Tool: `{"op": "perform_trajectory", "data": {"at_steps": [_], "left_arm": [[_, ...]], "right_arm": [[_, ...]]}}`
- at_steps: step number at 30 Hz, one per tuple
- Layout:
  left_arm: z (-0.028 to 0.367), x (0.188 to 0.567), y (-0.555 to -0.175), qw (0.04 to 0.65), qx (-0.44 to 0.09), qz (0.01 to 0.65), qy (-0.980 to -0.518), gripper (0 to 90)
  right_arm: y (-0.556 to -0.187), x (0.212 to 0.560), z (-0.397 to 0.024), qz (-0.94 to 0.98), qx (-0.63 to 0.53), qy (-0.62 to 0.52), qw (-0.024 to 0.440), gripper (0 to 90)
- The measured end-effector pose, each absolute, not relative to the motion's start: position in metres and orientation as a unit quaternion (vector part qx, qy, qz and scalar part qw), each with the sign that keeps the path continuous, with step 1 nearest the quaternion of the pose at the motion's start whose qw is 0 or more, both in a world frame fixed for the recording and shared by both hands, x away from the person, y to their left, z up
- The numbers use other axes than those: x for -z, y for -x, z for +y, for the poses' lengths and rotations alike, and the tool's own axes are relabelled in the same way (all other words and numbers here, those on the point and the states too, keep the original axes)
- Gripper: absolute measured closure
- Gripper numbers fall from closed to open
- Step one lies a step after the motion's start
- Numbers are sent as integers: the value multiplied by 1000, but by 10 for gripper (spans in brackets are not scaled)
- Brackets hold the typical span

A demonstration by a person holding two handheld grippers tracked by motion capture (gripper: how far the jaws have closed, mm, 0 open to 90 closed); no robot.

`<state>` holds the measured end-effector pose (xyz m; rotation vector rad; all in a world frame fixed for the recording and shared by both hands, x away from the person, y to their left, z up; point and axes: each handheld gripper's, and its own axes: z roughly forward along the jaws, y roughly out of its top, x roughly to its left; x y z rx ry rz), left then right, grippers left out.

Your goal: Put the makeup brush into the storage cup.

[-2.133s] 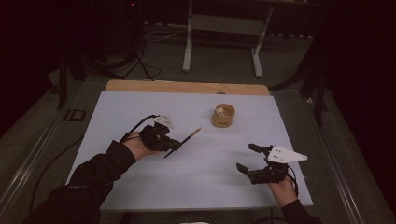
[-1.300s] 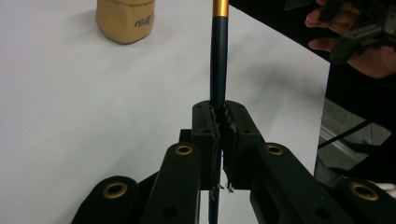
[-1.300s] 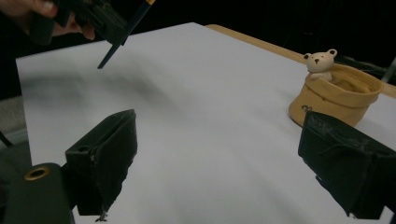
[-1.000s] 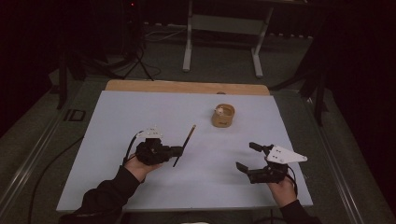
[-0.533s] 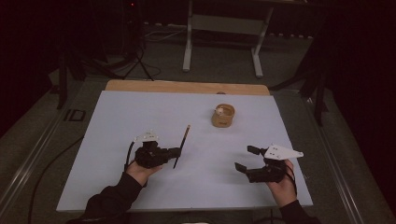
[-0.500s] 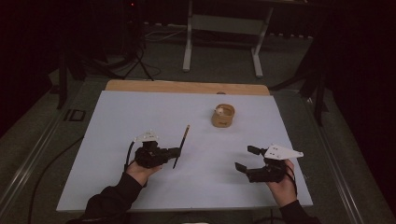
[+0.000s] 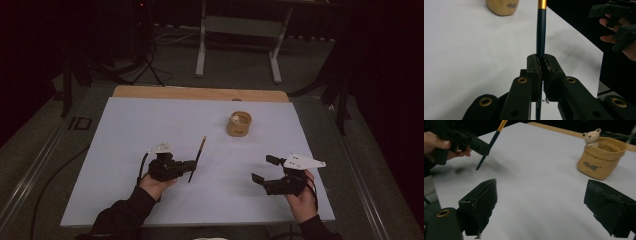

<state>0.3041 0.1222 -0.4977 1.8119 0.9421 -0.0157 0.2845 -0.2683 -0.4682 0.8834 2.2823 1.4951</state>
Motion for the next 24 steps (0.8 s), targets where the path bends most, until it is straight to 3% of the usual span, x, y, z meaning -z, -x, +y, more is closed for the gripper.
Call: {"op": "perform_trajectory", "data": {"at_steps": [5,12,24], "left_arm": [[123,497,-303,525,6,394,-754,845],[123,497,-304,527,5,393,-754,845],[124,497,-304,532,5,390,-752,845]], "right_arm": [[-279,457,-264,791,-501,-312,162,105],[-277,446,-256,792,-499,-323,140,105],[-278,414,-239,788,-503,-325,146,96]]}}
